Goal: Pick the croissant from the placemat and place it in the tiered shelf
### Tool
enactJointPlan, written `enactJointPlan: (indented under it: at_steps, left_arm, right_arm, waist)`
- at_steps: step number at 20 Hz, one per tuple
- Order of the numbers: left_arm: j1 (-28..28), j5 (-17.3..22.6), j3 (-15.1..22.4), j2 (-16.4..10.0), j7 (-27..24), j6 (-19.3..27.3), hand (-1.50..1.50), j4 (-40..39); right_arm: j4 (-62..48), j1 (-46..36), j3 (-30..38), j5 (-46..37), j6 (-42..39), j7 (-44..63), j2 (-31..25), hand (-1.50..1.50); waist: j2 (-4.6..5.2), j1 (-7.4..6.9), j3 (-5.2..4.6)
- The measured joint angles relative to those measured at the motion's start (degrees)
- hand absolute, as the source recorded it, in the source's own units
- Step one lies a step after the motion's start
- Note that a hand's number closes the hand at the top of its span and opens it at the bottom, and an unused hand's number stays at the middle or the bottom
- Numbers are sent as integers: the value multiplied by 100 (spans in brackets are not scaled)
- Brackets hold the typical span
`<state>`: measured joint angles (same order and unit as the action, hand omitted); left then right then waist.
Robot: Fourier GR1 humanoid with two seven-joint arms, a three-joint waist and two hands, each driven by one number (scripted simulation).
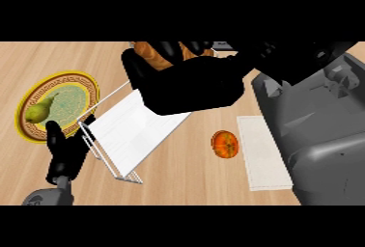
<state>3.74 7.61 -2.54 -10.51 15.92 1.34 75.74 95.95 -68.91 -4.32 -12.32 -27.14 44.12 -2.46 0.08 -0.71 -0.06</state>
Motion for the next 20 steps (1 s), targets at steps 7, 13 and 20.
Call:
enactJointPlan:
  at_steps: [7,13,20]
  left_arm:
    - [-19,41,-66,-37,-22,-128,0,-32]
    - [-43,-30,-46,19,-53,-104,0,-11]
    - [-50,-24,-53,6,228,-86,0,271]
  right_arm:
    - [-1298,-437,-152,-463,63,-965,5,150]
    - [-2392,-553,-265,-1018,535,-1942,119,150]
    - [-3480,-931,-192,-1365,1000,-2766,170,150]
  waist:
    - [5,-12,1]
    - [10,-22,2]
    - [8,-32,1]
